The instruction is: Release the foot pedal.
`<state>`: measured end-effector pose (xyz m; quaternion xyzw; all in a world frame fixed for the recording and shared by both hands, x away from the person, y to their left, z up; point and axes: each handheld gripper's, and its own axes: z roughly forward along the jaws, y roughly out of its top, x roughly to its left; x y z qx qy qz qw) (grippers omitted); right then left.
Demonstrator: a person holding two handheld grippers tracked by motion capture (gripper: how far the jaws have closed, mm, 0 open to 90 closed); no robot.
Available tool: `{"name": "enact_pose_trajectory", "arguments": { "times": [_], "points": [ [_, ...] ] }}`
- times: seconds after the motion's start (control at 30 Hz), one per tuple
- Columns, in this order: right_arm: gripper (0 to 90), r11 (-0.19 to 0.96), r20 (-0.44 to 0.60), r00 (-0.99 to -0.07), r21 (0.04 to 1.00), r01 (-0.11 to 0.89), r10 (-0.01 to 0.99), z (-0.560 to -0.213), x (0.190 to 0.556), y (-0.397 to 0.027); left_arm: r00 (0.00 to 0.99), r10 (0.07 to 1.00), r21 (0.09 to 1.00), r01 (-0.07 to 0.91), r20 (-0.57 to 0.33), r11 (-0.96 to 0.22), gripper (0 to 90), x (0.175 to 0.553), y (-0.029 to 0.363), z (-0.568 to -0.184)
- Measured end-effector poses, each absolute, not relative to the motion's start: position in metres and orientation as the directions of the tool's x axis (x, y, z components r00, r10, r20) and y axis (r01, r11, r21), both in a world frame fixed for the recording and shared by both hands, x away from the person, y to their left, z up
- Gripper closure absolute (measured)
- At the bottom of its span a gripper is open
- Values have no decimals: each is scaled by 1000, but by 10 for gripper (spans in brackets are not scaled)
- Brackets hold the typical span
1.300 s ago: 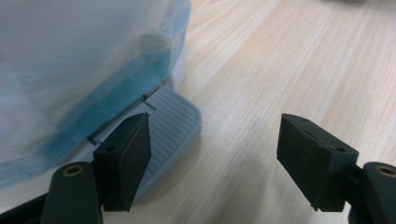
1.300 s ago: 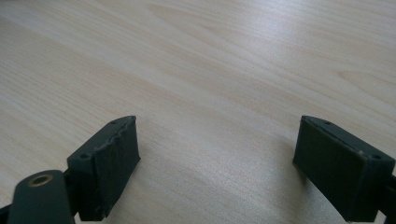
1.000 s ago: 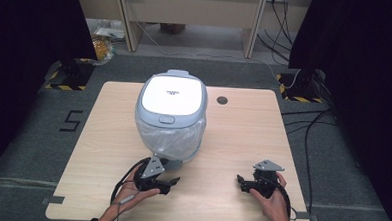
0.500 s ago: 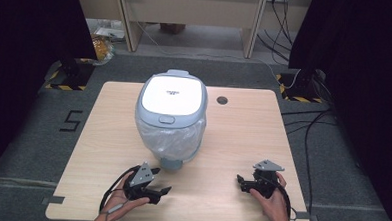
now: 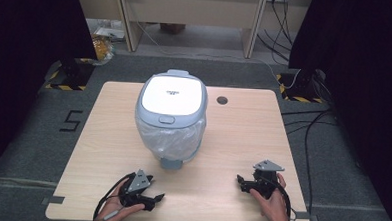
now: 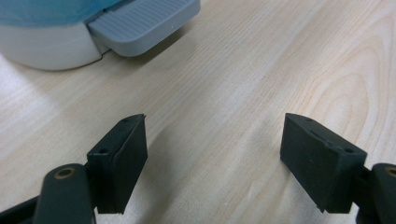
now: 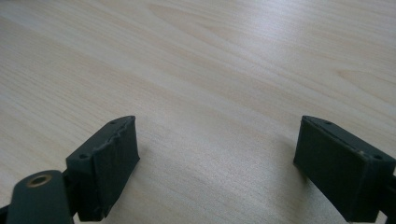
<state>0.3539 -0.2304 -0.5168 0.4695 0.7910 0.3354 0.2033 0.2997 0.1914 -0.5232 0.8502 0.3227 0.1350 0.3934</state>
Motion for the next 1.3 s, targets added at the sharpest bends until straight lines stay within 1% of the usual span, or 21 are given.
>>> {"name": "enact_pose_trajectory", "arguments": {
  "times": [0.6,0.7,0.77,1.3],
  "points": [
    [129,316,-7,-450,721,617,893,-517,346,-229,759,650,754,444,-30,-483,213,301,191,-523],
    [110,318,-5,-453,719,617,891,-517,346,-228,759,651,756,443,-30,-482,213,302,191,-523],
    [79,334,-9,-469,713,616,883,-517,346,-228,759,651,756,443,-30,-482,213,302,191,-523],
    [63,338,-7,-474,710,617,880,-517,346,-227,760,649,756,442,-29,-483,214,302,191,-523]
  ]
}}
